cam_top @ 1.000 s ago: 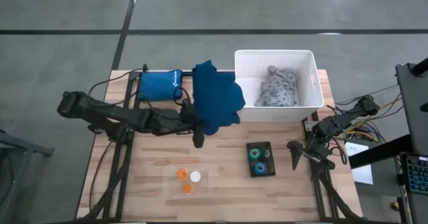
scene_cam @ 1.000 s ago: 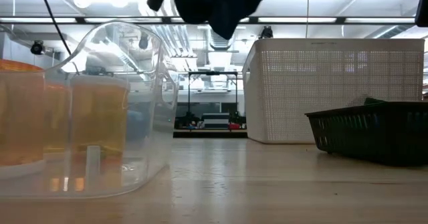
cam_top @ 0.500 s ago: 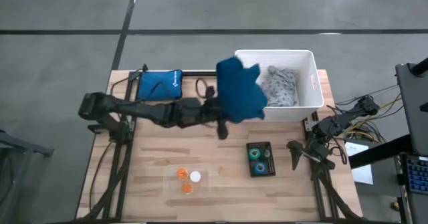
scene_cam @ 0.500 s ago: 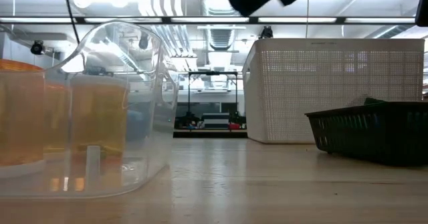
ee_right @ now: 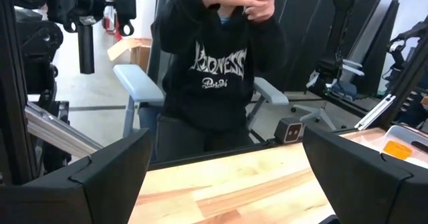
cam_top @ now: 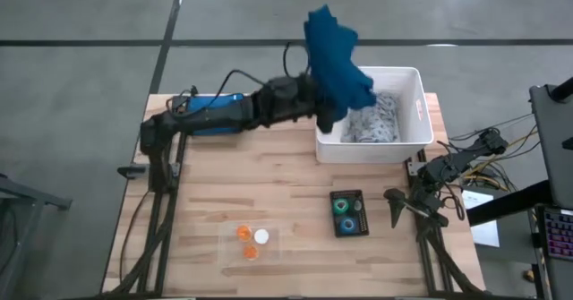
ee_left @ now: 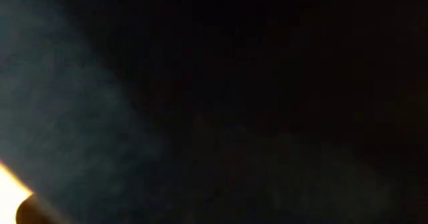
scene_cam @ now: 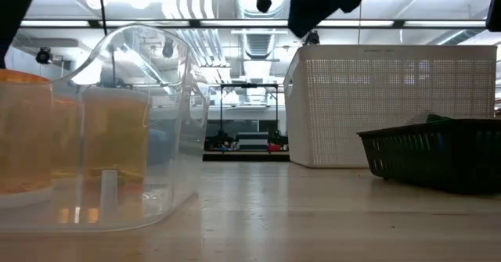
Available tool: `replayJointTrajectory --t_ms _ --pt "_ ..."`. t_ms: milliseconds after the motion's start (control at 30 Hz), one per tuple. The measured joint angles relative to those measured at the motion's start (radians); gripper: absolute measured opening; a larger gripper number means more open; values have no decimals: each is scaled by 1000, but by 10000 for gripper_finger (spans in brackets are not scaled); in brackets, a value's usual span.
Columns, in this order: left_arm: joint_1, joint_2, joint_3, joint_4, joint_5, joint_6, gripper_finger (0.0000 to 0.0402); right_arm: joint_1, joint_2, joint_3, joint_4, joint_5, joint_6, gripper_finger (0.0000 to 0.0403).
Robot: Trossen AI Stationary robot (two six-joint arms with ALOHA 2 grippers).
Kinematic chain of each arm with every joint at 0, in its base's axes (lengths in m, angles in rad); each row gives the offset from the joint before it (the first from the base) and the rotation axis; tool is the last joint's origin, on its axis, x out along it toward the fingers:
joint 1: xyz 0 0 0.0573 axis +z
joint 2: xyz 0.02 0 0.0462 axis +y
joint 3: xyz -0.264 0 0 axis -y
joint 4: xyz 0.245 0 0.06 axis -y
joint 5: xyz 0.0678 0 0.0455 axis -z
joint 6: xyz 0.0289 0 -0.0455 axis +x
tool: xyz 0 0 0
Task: Pick & place medical supplies in basket/bin
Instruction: Put the blue patient gown into the white bin
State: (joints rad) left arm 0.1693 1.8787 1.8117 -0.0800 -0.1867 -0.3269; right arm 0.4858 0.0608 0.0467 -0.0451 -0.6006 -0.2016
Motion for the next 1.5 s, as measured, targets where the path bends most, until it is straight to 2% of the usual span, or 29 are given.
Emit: replayJointTrajectory --t_ms 133,200,533,767,933,1133,1267,1500 --pt "57 56 62 -20 108 -74 81 0 2 0 2 0 0 384" --pt "71 91 89 -51 132 -113 81 0 2 0 0 0 0 384" --pt "114 216 242 -184 157 -156 81 0 1 0 0 0 0 384" --pt "138 276 246 -183 153 -189 81 0 3 0 2 0 0 384" --pt "167 306 245 -182 171 -353 81 0 6 0 1 0 0 384" --pt "188 326 244 -203 208 -358 81 0 7 0 1 0 0 384" --pt "198 336 244 -277 261 -358 81 0 8 0 2 0 0 384" --pt "200 346 244 -303 277 -358 81 0 7 0 2 0 0 384"
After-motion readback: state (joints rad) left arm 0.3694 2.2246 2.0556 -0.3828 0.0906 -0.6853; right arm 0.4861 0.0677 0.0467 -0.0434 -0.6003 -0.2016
